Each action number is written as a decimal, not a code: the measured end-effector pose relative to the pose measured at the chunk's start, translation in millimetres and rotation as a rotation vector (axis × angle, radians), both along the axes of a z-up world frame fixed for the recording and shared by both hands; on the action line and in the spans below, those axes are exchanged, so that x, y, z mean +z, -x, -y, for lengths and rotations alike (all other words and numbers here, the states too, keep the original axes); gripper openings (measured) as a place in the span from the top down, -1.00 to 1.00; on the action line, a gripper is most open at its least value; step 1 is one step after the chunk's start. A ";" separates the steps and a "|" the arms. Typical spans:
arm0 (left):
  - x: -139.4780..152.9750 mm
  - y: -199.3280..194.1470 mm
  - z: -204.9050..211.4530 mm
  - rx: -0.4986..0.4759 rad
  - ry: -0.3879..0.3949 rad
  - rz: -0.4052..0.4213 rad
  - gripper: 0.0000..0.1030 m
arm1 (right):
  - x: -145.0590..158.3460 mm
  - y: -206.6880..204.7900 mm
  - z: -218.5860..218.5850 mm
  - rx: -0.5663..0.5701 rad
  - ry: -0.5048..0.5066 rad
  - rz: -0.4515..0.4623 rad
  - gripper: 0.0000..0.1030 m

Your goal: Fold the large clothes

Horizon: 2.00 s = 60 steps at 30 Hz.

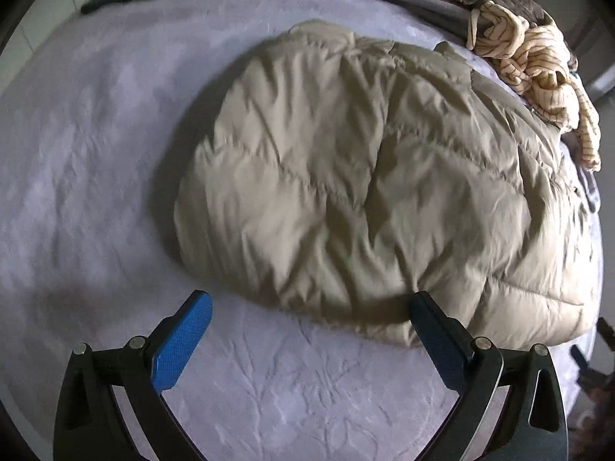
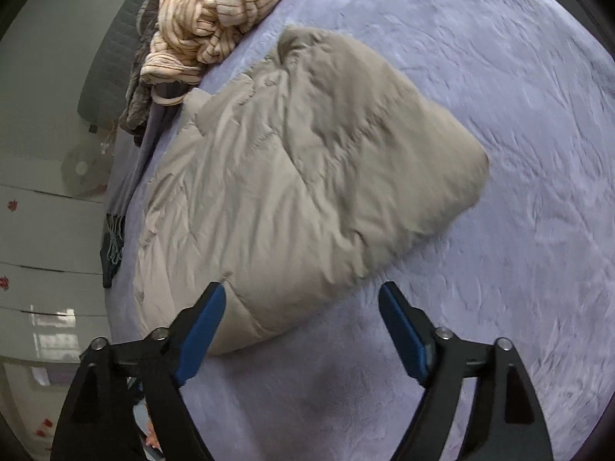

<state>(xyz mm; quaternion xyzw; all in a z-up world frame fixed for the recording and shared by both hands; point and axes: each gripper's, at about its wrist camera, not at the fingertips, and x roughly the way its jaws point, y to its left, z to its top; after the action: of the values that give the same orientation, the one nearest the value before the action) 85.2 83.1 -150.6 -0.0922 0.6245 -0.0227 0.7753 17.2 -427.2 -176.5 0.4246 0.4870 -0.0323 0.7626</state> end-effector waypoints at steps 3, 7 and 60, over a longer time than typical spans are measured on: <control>-5.6 3.1 -6.6 0.035 0.031 -0.022 -1.00 | -4.4 2.1 -1.1 -0.014 0.002 0.001 -0.92; -5.2 7.0 -14.6 0.081 0.080 0.004 -1.00 | -13.8 2.8 -0.6 -0.041 -0.039 -0.003 -1.00; 33.4 -31.3 -16.4 -0.117 0.286 0.248 0.58 | -33.7 -31.4 -27.2 -0.136 -0.368 0.114 0.53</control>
<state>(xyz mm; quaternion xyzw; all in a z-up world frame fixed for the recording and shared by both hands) 116.5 99.6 -117.2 -0.1616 0.5188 -0.1676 0.8226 48.7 -400.0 -210.2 0.5895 0.4112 0.0299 0.6946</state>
